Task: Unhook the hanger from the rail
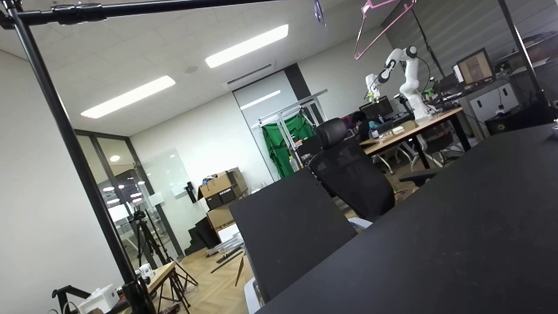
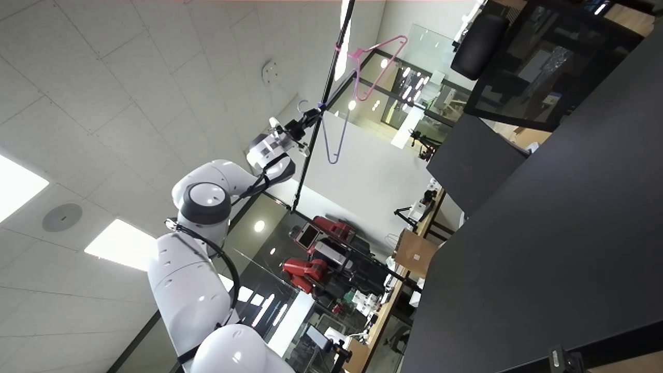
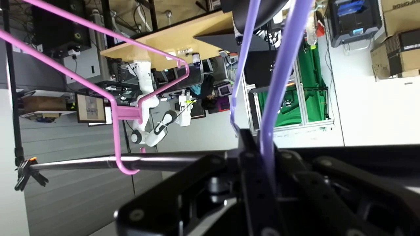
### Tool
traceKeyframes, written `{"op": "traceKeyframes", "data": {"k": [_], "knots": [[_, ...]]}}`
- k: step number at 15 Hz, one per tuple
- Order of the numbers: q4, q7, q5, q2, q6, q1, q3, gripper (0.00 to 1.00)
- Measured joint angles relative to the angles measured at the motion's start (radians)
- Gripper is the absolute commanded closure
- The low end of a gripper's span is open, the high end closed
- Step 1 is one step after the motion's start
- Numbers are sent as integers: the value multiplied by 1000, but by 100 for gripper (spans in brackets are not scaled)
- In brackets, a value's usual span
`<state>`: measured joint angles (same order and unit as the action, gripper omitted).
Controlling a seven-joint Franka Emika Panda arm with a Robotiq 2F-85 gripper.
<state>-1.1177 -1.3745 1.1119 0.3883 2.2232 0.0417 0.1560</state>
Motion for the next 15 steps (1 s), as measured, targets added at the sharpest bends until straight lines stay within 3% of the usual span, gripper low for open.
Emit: {"op": "traceKeyframes", "data": {"k": [4, 8, 12, 15], "knots": [[-116, 133, -209, -90, -23, -31, 39, 98], [-327, 245, -421, -218, -59, -70, 69, 98], [-567, 247, -459, -301, -73, -37, 11, 98], [-740, 166, -361, -314, -32, -19, -42, 98]]}}
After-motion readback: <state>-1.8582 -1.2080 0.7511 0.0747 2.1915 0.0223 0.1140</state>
